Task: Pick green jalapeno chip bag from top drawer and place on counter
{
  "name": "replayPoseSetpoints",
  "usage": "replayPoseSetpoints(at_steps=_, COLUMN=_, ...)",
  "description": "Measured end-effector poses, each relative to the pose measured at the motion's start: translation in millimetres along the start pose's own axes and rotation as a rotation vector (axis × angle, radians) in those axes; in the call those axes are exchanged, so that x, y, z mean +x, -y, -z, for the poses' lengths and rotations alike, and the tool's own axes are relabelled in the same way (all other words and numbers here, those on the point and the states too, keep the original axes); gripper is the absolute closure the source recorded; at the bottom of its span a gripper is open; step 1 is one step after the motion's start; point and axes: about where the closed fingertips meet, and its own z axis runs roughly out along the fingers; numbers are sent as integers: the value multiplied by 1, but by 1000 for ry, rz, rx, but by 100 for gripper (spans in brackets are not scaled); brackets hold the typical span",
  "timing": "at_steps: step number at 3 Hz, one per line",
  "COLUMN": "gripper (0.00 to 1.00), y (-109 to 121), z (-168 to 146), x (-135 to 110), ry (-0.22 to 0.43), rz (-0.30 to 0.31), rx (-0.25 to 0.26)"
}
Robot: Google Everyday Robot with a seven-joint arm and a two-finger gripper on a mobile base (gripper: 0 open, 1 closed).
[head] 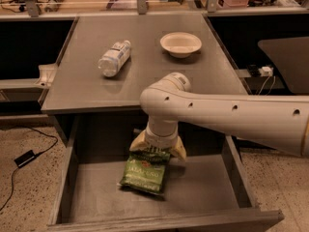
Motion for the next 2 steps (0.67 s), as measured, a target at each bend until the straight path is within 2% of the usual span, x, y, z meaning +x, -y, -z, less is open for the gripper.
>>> replayPoseSetpoints(at_steps=1, gripper=25, y=11, z=-23, x=6, ry=69, rz=54, rx=59)
replayPoseSetpoints(at_steps=2, gripper=49, y=24, z=-35, x=-2, ry=87, rz=109, rx=68)
